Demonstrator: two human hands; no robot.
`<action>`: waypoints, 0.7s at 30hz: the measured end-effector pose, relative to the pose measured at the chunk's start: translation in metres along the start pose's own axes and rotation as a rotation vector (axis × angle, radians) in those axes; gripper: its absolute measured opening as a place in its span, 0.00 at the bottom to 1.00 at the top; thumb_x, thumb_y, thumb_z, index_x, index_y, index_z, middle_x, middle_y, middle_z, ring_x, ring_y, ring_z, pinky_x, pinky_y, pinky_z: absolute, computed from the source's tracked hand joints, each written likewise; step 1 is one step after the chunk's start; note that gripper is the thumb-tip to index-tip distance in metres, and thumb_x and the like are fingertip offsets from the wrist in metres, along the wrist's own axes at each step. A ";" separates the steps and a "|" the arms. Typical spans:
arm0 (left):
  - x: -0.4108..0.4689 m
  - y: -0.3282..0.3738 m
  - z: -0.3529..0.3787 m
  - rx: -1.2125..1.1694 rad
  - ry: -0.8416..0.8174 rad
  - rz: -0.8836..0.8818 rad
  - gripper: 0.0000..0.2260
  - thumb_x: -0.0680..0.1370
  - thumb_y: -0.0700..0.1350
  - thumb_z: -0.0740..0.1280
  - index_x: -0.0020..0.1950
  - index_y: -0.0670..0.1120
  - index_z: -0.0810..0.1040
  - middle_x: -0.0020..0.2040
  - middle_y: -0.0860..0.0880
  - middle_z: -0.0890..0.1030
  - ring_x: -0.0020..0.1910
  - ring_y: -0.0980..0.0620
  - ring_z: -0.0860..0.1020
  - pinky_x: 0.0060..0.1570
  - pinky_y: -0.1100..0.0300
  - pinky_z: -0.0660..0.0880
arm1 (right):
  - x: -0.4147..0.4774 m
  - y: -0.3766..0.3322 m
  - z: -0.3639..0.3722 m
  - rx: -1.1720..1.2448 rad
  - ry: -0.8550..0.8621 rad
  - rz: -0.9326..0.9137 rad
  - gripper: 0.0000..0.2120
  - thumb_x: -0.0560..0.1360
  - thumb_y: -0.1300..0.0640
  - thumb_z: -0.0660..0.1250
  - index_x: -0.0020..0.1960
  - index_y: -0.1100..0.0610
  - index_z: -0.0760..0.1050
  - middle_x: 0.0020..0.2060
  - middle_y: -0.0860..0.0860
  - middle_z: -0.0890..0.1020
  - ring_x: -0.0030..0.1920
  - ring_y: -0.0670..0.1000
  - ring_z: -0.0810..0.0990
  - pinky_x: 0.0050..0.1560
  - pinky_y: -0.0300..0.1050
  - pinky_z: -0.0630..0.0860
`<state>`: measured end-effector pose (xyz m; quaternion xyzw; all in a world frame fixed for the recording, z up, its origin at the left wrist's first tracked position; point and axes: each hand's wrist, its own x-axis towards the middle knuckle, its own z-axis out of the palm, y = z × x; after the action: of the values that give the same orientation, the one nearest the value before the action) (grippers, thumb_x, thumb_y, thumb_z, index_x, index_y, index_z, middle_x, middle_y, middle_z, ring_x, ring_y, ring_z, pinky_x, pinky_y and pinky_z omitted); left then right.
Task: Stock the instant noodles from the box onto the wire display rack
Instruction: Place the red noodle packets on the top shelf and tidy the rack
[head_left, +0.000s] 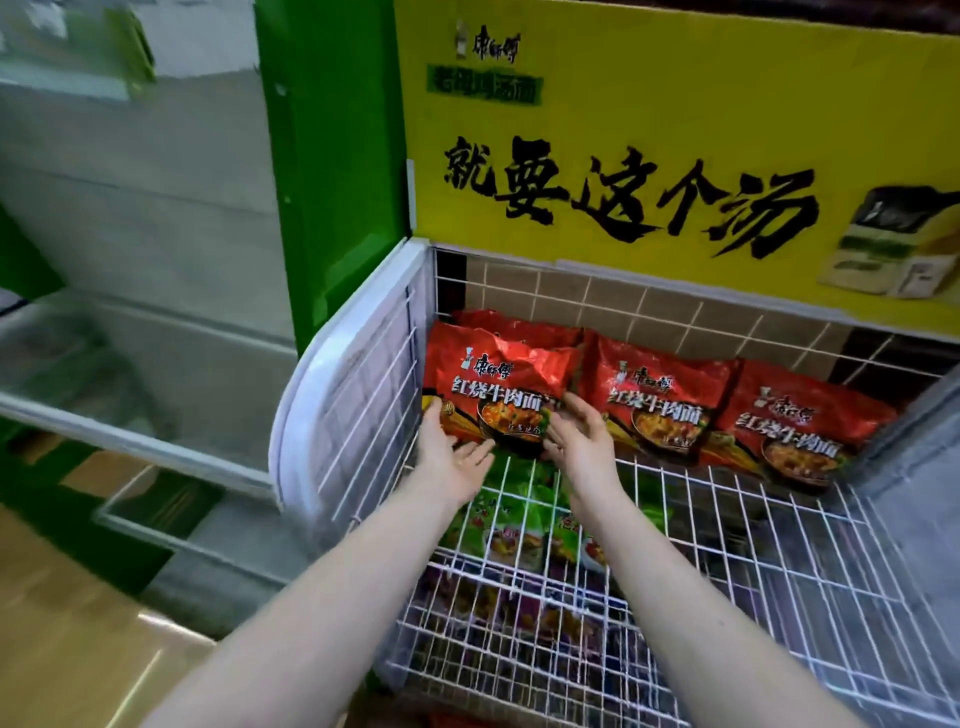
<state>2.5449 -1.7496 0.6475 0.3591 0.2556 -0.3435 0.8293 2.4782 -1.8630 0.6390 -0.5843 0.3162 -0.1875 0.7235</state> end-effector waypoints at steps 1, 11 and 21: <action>0.001 -0.001 0.000 -0.008 0.005 0.002 0.35 0.79 0.58 0.59 0.77 0.40 0.51 0.74 0.36 0.61 0.70 0.40 0.66 0.73 0.50 0.59 | 0.000 0.000 -0.001 -0.006 -0.004 0.002 0.15 0.78 0.62 0.61 0.63 0.51 0.68 0.63 0.55 0.74 0.64 0.54 0.73 0.67 0.53 0.69; -0.026 0.004 0.000 0.048 0.026 0.018 0.30 0.79 0.54 0.61 0.75 0.40 0.56 0.70 0.36 0.67 0.68 0.41 0.70 0.70 0.50 0.63 | -0.029 -0.017 -0.005 -0.064 0.045 -0.042 0.16 0.79 0.62 0.61 0.66 0.57 0.69 0.61 0.53 0.75 0.61 0.52 0.74 0.63 0.52 0.73; -0.101 0.007 -0.037 0.157 -0.249 -0.002 0.27 0.80 0.53 0.58 0.73 0.39 0.60 0.67 0.39 0.73 0.66 0.43 0.72 0.65 0.51 0.67 | -0.134 -0.018 0.015 -0.041 0.071 -0.155 0.09 0.78 0.59 0.63 0.58 0.53 0.71 0.59 0.54 0.77 0.60 0.52 0.75 0.60 0.49 0.74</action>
<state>2.4794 -1.6783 0.6950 0.3772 0.1233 -0.4053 0.8236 2.3923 -1.7711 0.6899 -0.6148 0.2993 -0.2569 0.6830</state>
